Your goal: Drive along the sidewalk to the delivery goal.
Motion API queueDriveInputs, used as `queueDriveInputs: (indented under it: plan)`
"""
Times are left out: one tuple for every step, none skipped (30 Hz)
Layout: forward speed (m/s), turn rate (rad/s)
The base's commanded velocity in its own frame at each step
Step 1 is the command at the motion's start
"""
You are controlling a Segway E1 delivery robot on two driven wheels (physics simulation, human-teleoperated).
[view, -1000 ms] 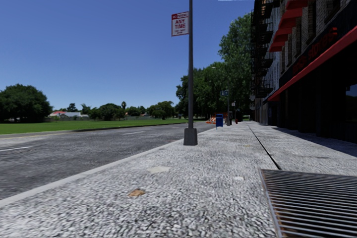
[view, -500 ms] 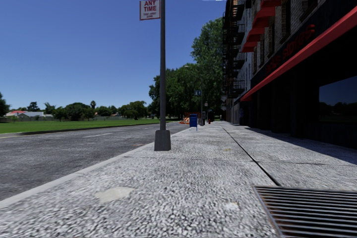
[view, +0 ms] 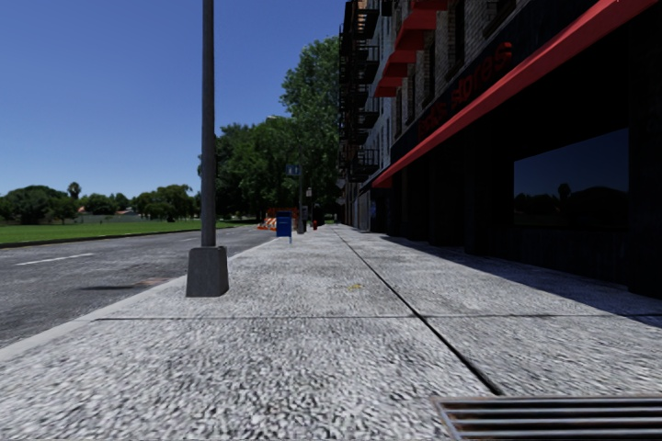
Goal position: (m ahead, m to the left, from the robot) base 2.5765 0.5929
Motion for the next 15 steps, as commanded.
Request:
queueDriveInputs:
  plan:
    - [1.69,-0.39]
    - [1.69,-0.29]
    - [1.69,-0.23]
    - [1.69,-0.08]
    - [1.69,-0.08]
    - [1.69,0.0]
    - [1.69,0.0]
    - [1.69,0.0]
    - [1.69,0.0]
    - [1.69,0.0]
    - [1.69,0.0]
    - [1.69,0.0]
    - [1.69,0.0]
    - [1.69,0.0]
    - [1.69,0.0]
